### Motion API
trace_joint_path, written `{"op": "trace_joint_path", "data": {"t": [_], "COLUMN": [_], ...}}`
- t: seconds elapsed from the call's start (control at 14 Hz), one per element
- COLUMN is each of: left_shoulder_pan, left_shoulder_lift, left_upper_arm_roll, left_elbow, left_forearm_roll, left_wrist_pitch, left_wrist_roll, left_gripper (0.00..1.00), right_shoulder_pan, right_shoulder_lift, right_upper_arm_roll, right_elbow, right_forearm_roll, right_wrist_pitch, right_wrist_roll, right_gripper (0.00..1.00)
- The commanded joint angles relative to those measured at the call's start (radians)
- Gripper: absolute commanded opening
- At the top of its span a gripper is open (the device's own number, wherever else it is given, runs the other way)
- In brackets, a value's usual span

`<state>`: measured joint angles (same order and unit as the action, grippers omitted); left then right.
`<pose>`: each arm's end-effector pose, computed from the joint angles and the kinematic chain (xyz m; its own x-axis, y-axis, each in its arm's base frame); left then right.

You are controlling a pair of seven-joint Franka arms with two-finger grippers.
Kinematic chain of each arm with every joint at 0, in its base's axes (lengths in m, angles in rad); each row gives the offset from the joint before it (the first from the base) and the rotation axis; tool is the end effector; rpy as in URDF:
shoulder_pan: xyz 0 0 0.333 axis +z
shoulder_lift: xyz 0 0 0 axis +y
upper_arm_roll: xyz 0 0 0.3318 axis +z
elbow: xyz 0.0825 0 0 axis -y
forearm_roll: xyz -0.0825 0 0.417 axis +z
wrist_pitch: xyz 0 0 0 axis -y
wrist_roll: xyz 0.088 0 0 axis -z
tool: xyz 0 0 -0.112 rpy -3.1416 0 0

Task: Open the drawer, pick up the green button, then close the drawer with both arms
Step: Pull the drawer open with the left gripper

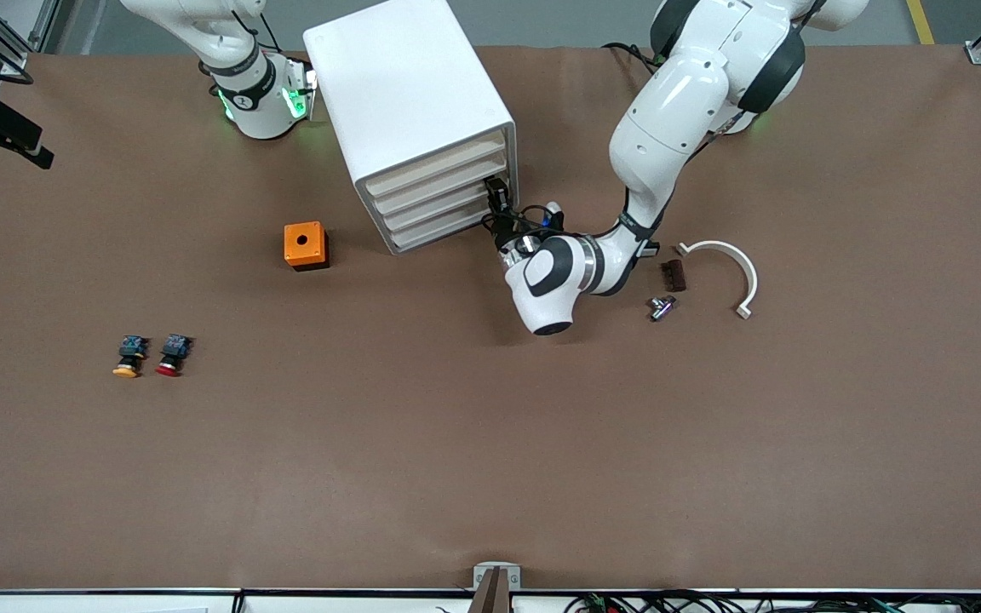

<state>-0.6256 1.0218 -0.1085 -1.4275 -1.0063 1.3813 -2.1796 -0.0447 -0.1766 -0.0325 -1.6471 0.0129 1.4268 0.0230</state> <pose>0.4192 -0.5085 0.0866 -0.3237 0.9458 -0.0245 0.1161 0.0140 -0.9931 0.5111 -0.0397 0.6822 0.9943 -0.0974 -0.0442 -0.0982 -0.9950 -0.0175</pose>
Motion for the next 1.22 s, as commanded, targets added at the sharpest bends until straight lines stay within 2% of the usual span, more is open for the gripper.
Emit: {"op": "trace_joint_path", "data": {"t": [0.0, 0.22, 0.43, 0.93, 1.15], "left_shoulder_pan": [0.010, 0.043, 0.090, 0.184, 0.199], "left_shoulder_lift": [-0.008, -0.009, -0.011, -0.016, -0.014], "left_upper_arm_roll": [0.003, 0.006, 0.009, 0.015, 0.015], "left_elbow": [0.004, 0.007, 0.012, 0.027, 0.030], "left_forearm_roll": [-0.014, -0.018, -0.015, -0.014, -0.011], "left_wrist_pitch": [-0.018, -0.018, -0.013, 0.002, 0.004], "left_wrist_roll": [0.009, 0.009, 0.007, 0.011, 0.014], "left_gripper": [0.02, 0.02, 0.07, 0.08, 0.09], "right_shoulder_pan": [0.011, 0.011, 0.008, 0.008, 0.006], "right_shoulder_lift": [-0.017, -0.017, -0.015, -0.017, -0.017], "right_upper_arm_roll": [-0.003, -0.003, -0.007, -0.009, -0.012], "right_elbow": [-0.008, -0.010, -0.010, -0.013, -0.013], "right_forearm_roll": [0.007, 0.007, 0.009, 0.009, 0.041], "right_wrist_pitch": [0.004, 0.017, 0.020, 0.034, 0.040], "right_wrist_roll": [0.028, 0.028, 0.014, -0.014, -0.018], "right_gripper": [1.00, 1.00, 1.00, 1.00, 1.00]}}
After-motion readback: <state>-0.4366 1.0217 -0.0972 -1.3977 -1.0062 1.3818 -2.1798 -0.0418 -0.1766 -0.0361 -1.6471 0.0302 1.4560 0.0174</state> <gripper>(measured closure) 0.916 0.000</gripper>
